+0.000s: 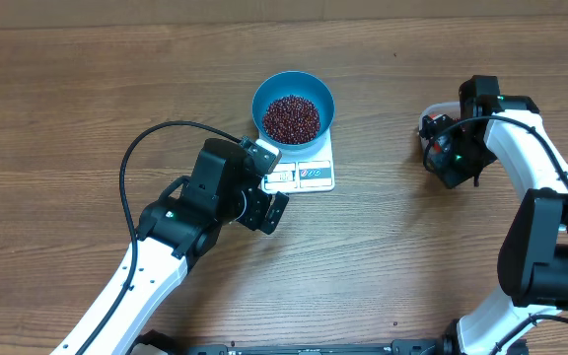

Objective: Scoop item into bowl and weigh 150g on scale
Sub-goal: 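Scoop another load of beans from the tub with the right gripper, then move the filled scoop with the right gripper over the blue bowl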

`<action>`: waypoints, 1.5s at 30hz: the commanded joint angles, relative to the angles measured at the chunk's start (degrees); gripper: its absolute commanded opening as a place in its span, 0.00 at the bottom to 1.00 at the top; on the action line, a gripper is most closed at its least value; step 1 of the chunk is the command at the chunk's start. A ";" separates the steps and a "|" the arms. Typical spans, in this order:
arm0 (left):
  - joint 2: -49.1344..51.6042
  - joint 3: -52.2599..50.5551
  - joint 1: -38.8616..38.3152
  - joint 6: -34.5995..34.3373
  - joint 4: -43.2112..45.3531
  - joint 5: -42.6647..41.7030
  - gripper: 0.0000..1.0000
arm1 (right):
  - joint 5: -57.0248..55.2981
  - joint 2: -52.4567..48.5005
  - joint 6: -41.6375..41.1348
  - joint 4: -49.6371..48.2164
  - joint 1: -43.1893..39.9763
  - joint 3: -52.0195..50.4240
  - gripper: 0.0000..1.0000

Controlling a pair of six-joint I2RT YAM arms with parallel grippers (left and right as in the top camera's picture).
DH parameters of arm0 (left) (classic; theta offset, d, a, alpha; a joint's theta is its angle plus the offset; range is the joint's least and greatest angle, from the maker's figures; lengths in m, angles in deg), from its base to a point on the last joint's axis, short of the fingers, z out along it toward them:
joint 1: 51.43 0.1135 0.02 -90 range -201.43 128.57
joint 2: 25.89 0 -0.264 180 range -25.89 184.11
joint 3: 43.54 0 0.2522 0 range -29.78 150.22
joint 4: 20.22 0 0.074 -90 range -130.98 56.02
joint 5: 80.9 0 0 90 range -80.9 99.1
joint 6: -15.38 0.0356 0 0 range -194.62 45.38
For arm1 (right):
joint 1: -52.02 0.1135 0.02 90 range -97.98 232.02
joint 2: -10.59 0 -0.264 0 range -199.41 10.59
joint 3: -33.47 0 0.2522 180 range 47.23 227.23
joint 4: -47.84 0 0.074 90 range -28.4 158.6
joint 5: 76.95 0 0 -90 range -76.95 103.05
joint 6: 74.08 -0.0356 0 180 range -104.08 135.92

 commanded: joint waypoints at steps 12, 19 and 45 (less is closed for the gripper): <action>0.20 1.18 0.31 0.52 0.04 0.35 1.00 | 24.39 -0.48 -0.22 0.28 -10.82 0.04 0.04; 0.20 1.18 0.31 0.52 0.04 0.35 1.00 | 35.04 -0.48 -0.26 0.31 -16.87 0.04 0.04; 0.20 1.18 0.31 0.52 0.04 0.35 1.00 | 54.51 -0.48 -14.21 3.78 -13.77 1.77 0.04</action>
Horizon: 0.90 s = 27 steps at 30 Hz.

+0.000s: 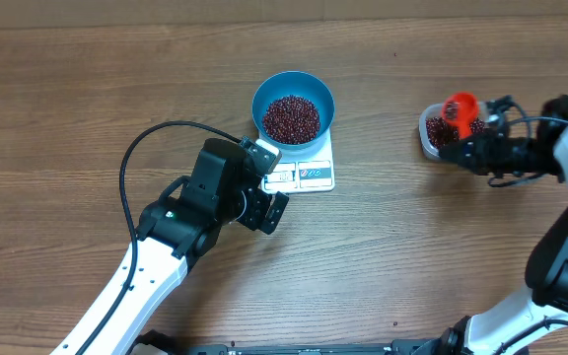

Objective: Scoop item into bowl and weigh 150g on scale
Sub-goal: 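Move the filled scoop with the right gripper over the blue bowl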

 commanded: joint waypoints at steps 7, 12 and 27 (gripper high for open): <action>0.20 1.18 0.31 0.52 0.02 0.37 0.99 | 1.22 -0.48 -1.33 -0.37 13.57 3.54 0.04; 0.20 1.18 0.31 0.52 0.02 0.37 1.00 | -3.08 -0.48 -4.35 -0.42 19.58 7.21 0.04; 0.20 1.18 0.31 0.55 0.02 0.37 1.00 | -27.12 -0.48 -15.32 -4.90 36.96 15.37 0.04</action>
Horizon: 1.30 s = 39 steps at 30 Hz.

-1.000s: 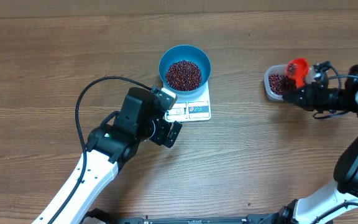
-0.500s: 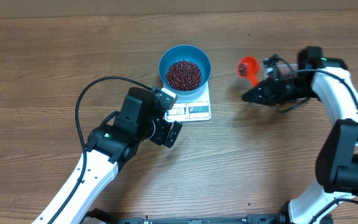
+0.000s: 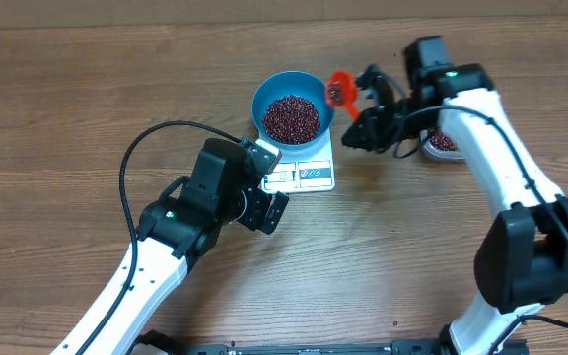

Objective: Scoop item into bowl and weigh 150g on scale
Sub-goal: 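Move the filled scoop with the right gripper over the blue bowl, then tilt the scoop with the right gripper, pouring beans into the bowl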

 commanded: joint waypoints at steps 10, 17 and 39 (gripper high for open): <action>0.20 1.18 0.31 0.52 0.04 0.35 1.00 | -30.71 -0.37 -9.33 -4.68 13.25 1.49 0.04; 0.20 1.18 0.31 0.52 0.04 0.35 1.00 | -41.86 -0.37 -9.29 -4.74 17.51 1.49 0.04; 0.20 1.18 0.31 0.52 0.04 0.35 1.00 | -51.01 -0.37 -8.63 -4.66 21.03 1.49 0.04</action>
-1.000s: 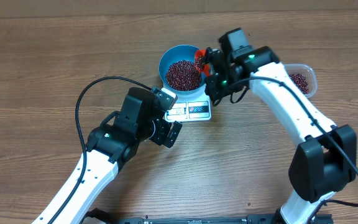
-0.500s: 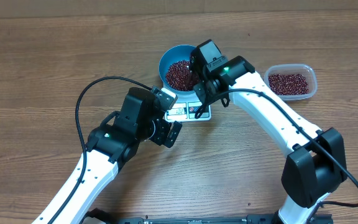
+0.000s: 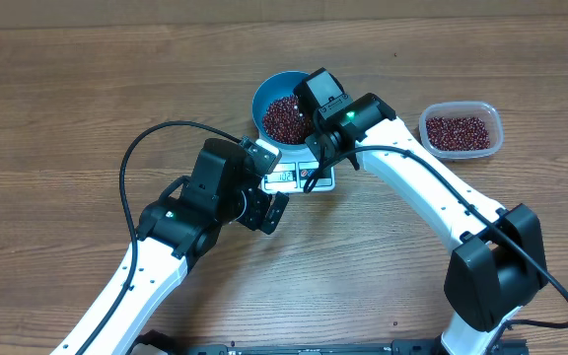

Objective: Scoop item into bowl and weigh 150g on scale
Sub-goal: 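Tilt the scoop with the right gripper, pouring beans into the bowl, then carry the empty scoop with the right gripper back to the tub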

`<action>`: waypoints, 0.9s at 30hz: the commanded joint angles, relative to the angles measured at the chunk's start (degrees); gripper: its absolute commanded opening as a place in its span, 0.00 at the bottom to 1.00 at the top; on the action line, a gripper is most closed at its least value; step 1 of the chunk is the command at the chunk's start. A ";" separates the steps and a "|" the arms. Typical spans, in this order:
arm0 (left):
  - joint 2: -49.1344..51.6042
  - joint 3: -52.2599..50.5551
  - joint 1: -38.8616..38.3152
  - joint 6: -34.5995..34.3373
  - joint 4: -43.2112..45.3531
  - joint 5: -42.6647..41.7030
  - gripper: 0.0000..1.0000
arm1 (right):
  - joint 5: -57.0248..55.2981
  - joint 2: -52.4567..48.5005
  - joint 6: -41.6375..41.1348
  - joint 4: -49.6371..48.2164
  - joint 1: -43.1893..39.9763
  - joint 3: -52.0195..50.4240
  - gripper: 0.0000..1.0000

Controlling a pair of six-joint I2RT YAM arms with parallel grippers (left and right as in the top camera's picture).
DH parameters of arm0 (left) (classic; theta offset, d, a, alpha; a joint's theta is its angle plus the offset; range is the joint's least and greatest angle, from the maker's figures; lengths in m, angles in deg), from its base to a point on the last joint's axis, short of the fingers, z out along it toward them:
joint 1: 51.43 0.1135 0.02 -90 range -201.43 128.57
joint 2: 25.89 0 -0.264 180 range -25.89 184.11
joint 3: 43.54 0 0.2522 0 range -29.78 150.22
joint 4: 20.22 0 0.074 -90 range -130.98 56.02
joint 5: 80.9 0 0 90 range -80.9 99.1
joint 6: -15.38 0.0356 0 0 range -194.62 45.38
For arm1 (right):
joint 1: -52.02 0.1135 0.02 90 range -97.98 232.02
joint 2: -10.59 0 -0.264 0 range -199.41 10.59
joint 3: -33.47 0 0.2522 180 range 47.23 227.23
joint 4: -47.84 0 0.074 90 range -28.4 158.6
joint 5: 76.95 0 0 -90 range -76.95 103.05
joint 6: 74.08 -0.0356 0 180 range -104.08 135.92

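A blue bowl of dark red beans stands on the white scale at the table's middle back. My right arm's wrist hangs over the bowl's right half and covers its own fingers. The scoop is hidden under it. A clear tub of the same beans sits at the right back. My left gripper rests by the scale's front left corner, holding nothing that I can see. Its jaw gap does not show from above.
The left arm's black cable loops over the table to the left of the scale. The right arm stretches diagonally from the front right to the bowl. A cardboard edge runs along the back.
My right arm has moved left, from just right of the bowl's rim to over the bowl. The orange scoop that showed by the rim is now hidden. The left arm has not moved.
My right gripper was down at the tub on the right. Then it held an orange scoop of beans just above the tub. Then the scoop was at the bowl's right rim, and now the wrist is over the bowl. The left arm stayed put throughout.
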 commanded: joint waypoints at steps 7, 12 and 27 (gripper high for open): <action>0.20 1.18 0.31 0.52 0.02 0.37 0.99 | -0.98 -0.33 0.15 -0.26 0.39 1.49 0.04; 0.17 1.18 0.31 0.52 0.02 0.37 1.00 | 0.24 -0.33 0.13 -0.50 0.37 1.51 0.04; 0.20 1.18 0.31 0.52 0.02 0.37 0.99 | 21.88 8.17 0.11 2.71 -9.70 1.55 0.04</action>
